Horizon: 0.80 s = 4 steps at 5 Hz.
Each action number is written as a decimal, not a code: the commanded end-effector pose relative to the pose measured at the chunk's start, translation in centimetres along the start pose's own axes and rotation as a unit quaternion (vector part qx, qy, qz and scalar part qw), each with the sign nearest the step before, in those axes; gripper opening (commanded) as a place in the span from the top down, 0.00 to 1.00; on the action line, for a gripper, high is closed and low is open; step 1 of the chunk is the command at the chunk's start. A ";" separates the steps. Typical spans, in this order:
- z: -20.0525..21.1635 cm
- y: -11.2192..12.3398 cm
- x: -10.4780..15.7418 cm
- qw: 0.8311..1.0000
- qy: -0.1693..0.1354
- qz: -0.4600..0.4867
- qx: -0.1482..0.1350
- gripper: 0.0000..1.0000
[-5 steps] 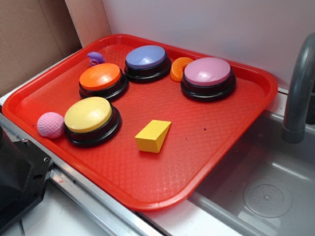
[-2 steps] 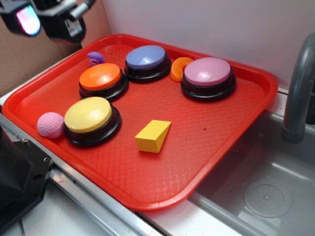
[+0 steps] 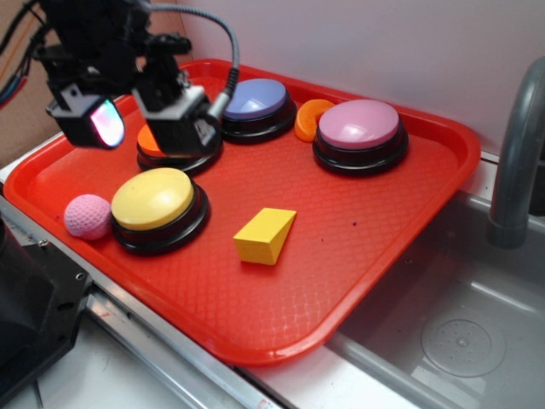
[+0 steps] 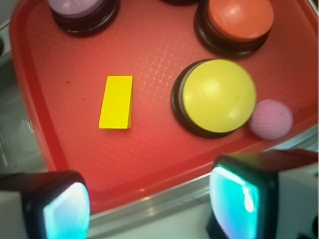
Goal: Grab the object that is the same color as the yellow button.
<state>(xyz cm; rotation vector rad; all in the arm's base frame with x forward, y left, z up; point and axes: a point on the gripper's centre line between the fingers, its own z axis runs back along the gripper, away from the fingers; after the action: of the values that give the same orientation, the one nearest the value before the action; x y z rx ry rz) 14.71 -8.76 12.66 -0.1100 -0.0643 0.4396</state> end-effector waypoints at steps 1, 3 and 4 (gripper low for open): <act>-4.6 -2.3 1.7 0.999 -0.028 0.032 0.005 0.00; -8.1 -3.2 3.2 0.998 -0.023 0.045 0.026 0.00; -9.3 -3.6 4.3 0.999 -0.025 0.041 0.019 0.00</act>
<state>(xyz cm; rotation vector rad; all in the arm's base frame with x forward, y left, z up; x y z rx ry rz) 19.77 -10.89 3.17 -0.0358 -0.0698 0.5235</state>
